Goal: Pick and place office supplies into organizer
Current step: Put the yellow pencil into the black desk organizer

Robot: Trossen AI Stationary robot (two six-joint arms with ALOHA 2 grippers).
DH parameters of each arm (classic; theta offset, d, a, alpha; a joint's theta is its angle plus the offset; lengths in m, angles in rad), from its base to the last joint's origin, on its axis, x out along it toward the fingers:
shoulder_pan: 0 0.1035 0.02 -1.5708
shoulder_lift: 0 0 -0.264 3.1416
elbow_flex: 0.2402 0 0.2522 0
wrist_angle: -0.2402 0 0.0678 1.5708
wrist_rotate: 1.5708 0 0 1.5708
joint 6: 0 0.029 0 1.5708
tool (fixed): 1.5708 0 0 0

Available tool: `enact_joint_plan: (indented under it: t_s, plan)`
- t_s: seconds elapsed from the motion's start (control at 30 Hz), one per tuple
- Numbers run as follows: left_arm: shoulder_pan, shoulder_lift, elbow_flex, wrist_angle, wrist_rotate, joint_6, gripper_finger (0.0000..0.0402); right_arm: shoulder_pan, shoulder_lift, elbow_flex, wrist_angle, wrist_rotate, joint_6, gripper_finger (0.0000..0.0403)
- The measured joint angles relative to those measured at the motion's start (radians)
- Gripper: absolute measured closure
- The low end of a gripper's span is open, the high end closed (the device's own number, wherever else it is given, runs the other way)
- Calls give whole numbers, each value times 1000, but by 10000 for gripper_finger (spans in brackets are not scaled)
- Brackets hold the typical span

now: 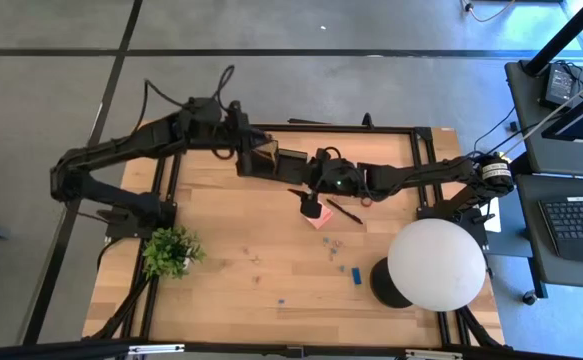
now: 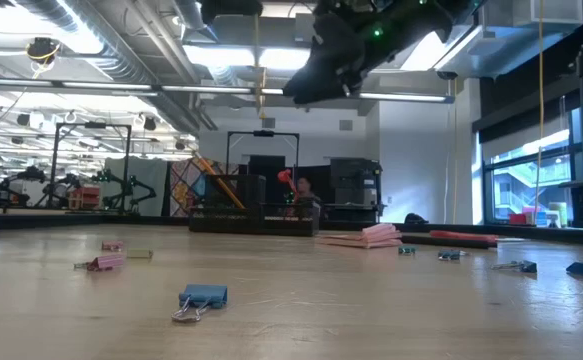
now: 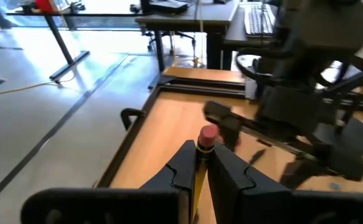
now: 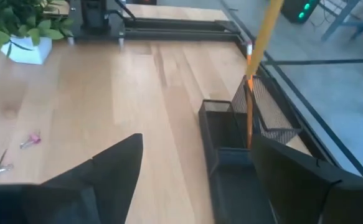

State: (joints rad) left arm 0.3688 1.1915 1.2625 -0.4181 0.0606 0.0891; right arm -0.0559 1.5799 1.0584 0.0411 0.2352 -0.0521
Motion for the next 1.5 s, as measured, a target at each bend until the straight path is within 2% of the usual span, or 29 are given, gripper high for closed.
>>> enact_joint_plan:
  t_s: [0.23,0.3,0.47,0.63,1.0,1.37,1.5]
  plan:
    - [184,0,0,5,144,3,379,0,0,0,-22,0,26,102]
    - [231,0,-15,50,189,3,379,0,0,0,-21,0,26,102]
    - [339,-23,-158,279,318,-65,379,0,-1,0,-22,0,53,102]
    - [409,-46,-280,380,375,-120,379,0,-1,0,-25,0,52,102]
    - [443,-53,-413,493,384,-124,379,0,-1,0,-25,0,52,102]
    - [507,-53,-631,809,349,-233,379,0,-1,0,-25,0,52,102]
    - [511,-53,-705,860,314,-262,379,0,-1,0,-25,0,52,102]
